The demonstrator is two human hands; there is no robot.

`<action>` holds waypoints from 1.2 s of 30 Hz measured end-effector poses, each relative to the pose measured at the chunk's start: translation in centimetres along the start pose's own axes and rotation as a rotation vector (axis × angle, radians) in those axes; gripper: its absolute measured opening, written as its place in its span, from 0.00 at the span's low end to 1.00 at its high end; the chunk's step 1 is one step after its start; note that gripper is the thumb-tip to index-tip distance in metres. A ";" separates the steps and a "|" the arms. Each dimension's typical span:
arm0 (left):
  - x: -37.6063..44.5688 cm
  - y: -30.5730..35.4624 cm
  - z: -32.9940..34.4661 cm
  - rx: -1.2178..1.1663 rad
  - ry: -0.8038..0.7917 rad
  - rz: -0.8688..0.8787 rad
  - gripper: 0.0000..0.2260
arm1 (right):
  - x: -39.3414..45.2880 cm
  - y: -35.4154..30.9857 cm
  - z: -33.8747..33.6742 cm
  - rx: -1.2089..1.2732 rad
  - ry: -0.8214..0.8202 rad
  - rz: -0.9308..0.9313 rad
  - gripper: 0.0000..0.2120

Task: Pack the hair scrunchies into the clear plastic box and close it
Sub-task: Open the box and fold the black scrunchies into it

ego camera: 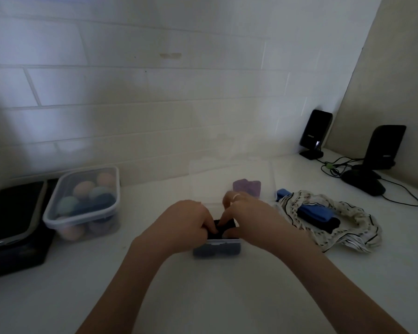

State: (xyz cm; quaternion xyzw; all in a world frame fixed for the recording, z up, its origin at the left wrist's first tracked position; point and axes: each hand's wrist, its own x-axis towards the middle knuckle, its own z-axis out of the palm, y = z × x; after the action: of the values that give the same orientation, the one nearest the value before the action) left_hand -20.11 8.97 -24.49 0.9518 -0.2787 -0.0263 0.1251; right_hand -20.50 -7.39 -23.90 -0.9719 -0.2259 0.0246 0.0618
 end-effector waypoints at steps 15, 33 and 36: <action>0.1 2.0 0.6 0.229 -0.001 -0.082 0.17 | 0.5 0.4 0.0 0.157 -0.102 0.034 0.15; -0.4 2.6 -0.5 0.042 0.079 -0.127 0.17 | -1.6 2.4 -0.7 0.503 -0.018 0.089 0.10; -1.0 2.0 -0.6 -0.141 0.258 -0.109 0.17 | -3.7 4.7 -1.3 0.645 0.275 0.235 0.06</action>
State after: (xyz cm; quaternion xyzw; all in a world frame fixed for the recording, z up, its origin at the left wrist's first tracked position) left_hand -21.95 8.00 -23.42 0.9499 -0.2056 0.0697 0.2248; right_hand -21.65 -13.35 -23.17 -0.9160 -0.0830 -0.0295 0.3915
